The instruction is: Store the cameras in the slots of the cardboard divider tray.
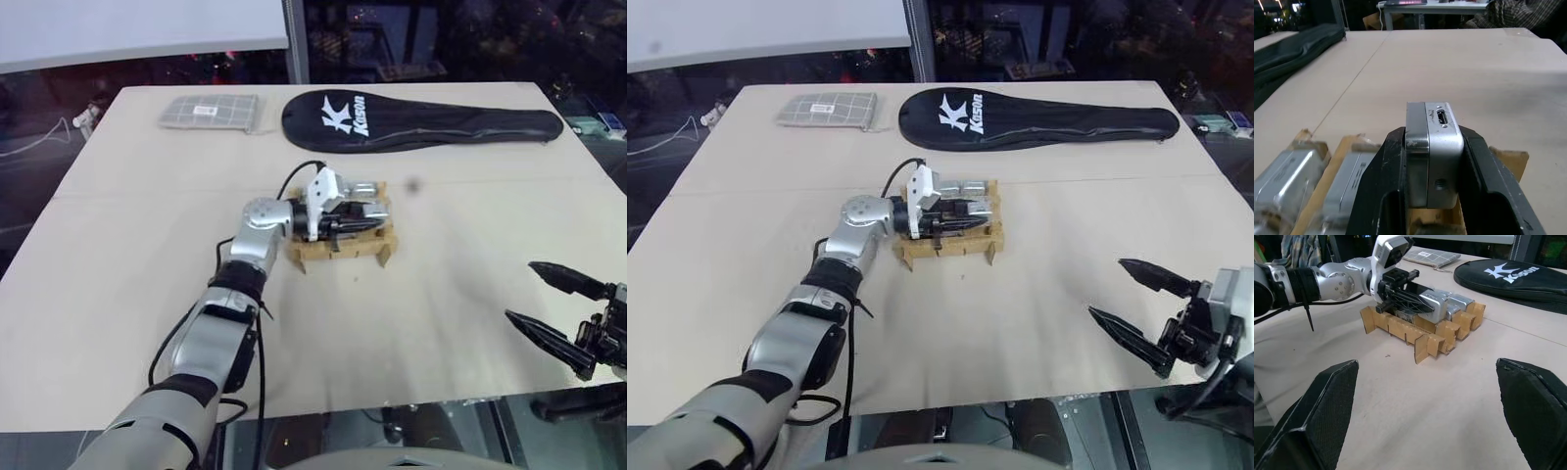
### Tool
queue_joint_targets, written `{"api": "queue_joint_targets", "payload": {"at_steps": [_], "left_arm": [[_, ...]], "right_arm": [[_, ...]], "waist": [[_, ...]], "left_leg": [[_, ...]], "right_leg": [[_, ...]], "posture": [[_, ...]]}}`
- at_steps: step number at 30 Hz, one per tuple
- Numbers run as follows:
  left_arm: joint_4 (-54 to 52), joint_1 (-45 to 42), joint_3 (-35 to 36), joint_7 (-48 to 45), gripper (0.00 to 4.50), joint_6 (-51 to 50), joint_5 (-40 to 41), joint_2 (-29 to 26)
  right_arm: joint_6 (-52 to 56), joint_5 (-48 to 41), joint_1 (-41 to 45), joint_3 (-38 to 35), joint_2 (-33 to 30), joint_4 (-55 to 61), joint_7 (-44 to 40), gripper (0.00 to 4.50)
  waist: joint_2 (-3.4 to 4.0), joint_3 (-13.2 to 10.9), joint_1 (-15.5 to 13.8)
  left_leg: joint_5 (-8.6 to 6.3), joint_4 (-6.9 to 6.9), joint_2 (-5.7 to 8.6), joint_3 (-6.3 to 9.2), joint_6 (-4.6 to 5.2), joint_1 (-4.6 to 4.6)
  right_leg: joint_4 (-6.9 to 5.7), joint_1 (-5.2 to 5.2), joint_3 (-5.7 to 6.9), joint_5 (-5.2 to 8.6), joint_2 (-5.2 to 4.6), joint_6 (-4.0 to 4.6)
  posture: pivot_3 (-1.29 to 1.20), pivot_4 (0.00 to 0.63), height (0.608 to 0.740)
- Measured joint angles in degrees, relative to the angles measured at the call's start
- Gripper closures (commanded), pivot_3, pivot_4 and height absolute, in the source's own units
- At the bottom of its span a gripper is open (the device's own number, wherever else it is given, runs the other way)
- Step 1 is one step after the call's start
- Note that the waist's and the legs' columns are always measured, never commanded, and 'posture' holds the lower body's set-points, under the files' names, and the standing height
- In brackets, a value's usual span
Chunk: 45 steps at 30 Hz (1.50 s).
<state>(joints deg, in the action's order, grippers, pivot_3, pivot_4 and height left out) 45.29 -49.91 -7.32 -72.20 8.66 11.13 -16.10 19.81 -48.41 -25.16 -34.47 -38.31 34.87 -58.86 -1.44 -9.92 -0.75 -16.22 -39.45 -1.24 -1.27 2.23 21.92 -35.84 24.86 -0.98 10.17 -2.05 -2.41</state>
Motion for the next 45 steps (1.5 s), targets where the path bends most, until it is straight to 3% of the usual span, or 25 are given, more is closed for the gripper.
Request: {"api": "queue_joint_targets", "payload": {"at_steps": [17, 19, 25, 36, 40, 42, 45], "left_arm": [[-1.1, 0.3, 0.2, -0.4, 3.75, -3.4, 0.1, 0.1], [-0.9, 0.2, 0.3, -0.5, 2.66, -3.6, 0.1, 0.1], [-1.5, 0.6, 0.6, -0.2, 0.04, -3.9, 0.2, 0.0], [-6.0, 2.8, 2.0, 0.2, 0.04, -5.4, 1.3, -1.1], [-26.2, 7.9, 7.7, 0.0, 0.04, -20.2, 10.7, -9.6], [-35.8, 13.6, 11.7, 1.6, 0.04, -27.8, 14.7, -15.1], [-44.7, 24.5, 15.7, 5.5, 0.04, -32.5, 16.1, -19.1]], "right_arm": [[-0.2, 0.7, -0.1, 0.0, 0.0, -0.5, 0.3, 0.04], [-0.2, 0.7, -0.2, 0.0, 0.0, -0.5, 0.4, 0.0], [-0.7, 1.2, -0.2, 0.0, 0.0, -0.5, 0.4, 0.0], [-1.3, 1.3, -0.3, 0.0, 0.0, -0.5, 0.4, 0.0], [-1.8, 2.7, 1.3, 1.4, -0.2, -2.3, -0.3, 0.0], [-2.4, 3.4, 1.9, 2.6, -0.1, -3.9, -0.9, 0.0], [-3.0, 4.6, 3.6, 4.6, 0.0, -6.8, -1.9, 0.0]], "waist": [[0.0, 0.0, 0.0], [0.01, 0.0, 0.0], [0.01, 0.0, 0.0], [0.01, 0.0, 0.2], [0.03, 0.0, 0.7], [0.15, 0.0, 1.4], [0.2, 0.1, 1.5]], "left_leg": [[0.0, 0.0, 0.0, 0.0, 0.0, -0.03], [0.0, 0.0, 0.0, 0.0, 0.0, -0.03], [0.0, 0.0, 0.0, 0.0, 0.0, -0.03], [0.0, 0.02, -0.03, 0.0, 0.0, -0.02], [0.0, 0.09, -0.09, 0.13, 0.0, -0.09], [0.0, 0.2, -0.12, 0.14, 0.0, -0.17], [0.0, 0.21, -0.17, 0.08, 0.0, -0.22]], "right_leg": [[0.01, -0.02, 0.0, 0.01, 0.0, 0.02], [0.01, -0.02, 0.0, 0.01, 0.0, 0.02], [0.01, -0.02, 0.0, 0.02, 0.0, 0.02], [0.01, 0.0, -0.01, 0.02, 0.0, 0.02], [0.0, 0.02, -0.09, 0.0, 0.0, 0.0], [0.0, 0.02, -0.16, 0.01, 0.0, 0.0], [0.01, 0.01, -0.21, 0.05, -0.04, 0.06]], "posture": [[0.0, 0.15, 0.74], [0.0, 0.15, 0.74], [0.0, 0.15, 0.74], [0.0, 0.15, 0.74], [0.0, 0.15, 0.74], [0.0, 0.15, 0.74], [0.0, 0.15, 0.74]]}}
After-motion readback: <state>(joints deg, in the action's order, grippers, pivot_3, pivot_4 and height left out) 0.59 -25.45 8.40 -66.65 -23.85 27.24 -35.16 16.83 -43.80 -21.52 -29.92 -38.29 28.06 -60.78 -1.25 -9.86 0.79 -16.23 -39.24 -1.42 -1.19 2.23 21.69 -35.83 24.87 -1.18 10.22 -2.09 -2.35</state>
